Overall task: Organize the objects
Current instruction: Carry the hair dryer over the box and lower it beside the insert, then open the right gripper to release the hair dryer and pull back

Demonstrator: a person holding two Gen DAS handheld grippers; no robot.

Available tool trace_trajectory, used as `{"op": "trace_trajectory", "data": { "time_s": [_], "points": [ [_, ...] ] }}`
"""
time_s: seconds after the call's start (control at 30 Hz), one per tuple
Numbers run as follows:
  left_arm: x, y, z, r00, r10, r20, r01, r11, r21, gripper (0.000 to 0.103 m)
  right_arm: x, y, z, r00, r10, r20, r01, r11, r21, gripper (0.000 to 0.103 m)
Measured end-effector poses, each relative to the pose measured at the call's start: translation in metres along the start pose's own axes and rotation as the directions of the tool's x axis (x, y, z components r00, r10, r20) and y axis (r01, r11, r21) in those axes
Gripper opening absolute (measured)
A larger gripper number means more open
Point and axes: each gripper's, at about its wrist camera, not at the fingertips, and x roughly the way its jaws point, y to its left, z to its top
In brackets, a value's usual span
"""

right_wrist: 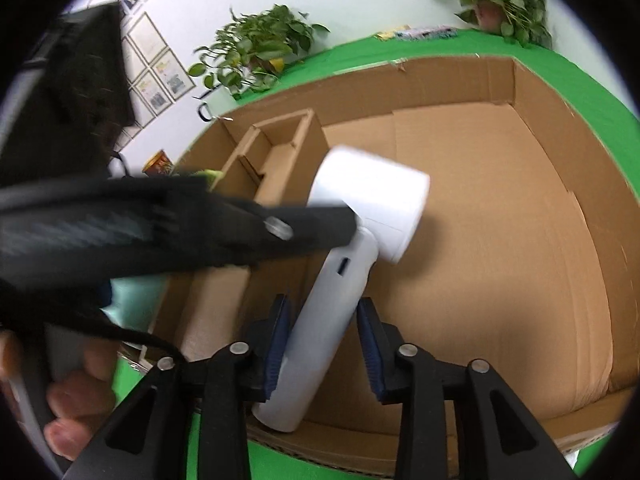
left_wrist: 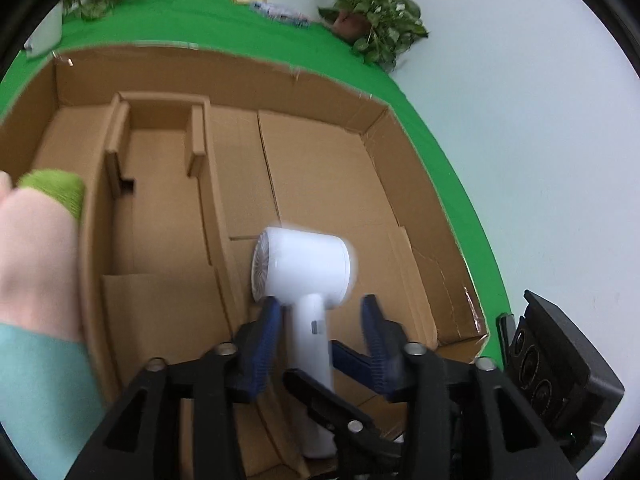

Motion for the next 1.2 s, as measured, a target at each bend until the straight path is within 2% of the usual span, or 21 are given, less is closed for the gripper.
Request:
{"op": "trace_trajectory", "data": {
  "time_s": [0.1, 0.2, 0.33, 0.47, 0.6, 0.67, 0.83, 0.93, 1.0, 1.2],
  "points": [
    [-0.014, -0.001, -0.005, 1.000, -0.007, 0.028, 0.006, 1.000, 0.015, 0.048, -0.005, 0.003, 0.001, 1.000, 0.023, 0.012, -0.023, 1.000, -0.014, 0.036],
    [-0.030, 0.003, -0.012, 0.997, 0.027, 0.070, -0.028, 0.999, 0.016, 0.048, -0.006, 0.003, 0.006, 1.000, 0.005, 0.017, -0.004, 0.999, -0.032, 0.035],
    [-0.045, 0.009, -0.023, 0.993, 0.073, 0.098, -0.076, 0.997, 0.029, 0.048, 0.003, -0.002, 0.014, 1.000, 0.000, -0.023, 0.000, 1.000, -0.015, 0.035],
    [-0.050, 0.012, -0.030, 0.992, 0.086, 0.096, -0.092, 0.994, 0.065, 0.046, 0.014, 0.002, 0.020, 0.997, 0.000, -0.075, -0.003, 0.999, -0.043, 0.035],
    [-0.052, 0.012, -0.036, 0.986, 0.137, 0.093, -0.145, 0.986, 0.082, 0.045, 0.019, 0.010, 0.021, 0.995, -0.015, -0.094, 0.004, 0.993, -0.115, 0.024],
    [-0.052, 0.010, -0.039, 0.983, 0.164, 0.081, -0.172, 0.979, 0.109, 0.044, 0.018, 0.011, 0.018, 0.996, -0.016, -0.086, 0.004, 0.990, -0.141, 0.024],
    [-0.046, 0.004, -0.049, 0.964, 0.262, 0.051, -0.267, 0.946, 0.182, 0.040, 0.016, 0.012, 0.018, 0.995, 0.006, -0.101, -0.026, 0.980, -0.198, 0.024],
    [-0.036, 0.003, -0.047, 0.951, 0.306, 0.044, -0.308, 0.928, 0.210, 0.039, 0.012, 0.015, 0.017, 0.994, -0.011, -0.113, -0.022, 0.957, -0.289, 0.022],
    [-0.031, 0.003, -0.048, 0.943, 0.331, 0.043, -0.332, 0.915, 0.232, 0.038, 0.011, 0.011, 0.019, 0.990, 0.005, -0.138, -0.044, 0.958, -0.283, 0.022],
    [-0.025, -0.001, -0.057, 0.919, 0.393, 0.035, -0.384, 0.871, 0.307, 0.035, 0.009, 0.011, 0.013, 0.991, 0.009, -0.130, -0.049, 0.951, -0.305, 0.022]
  ]
}}
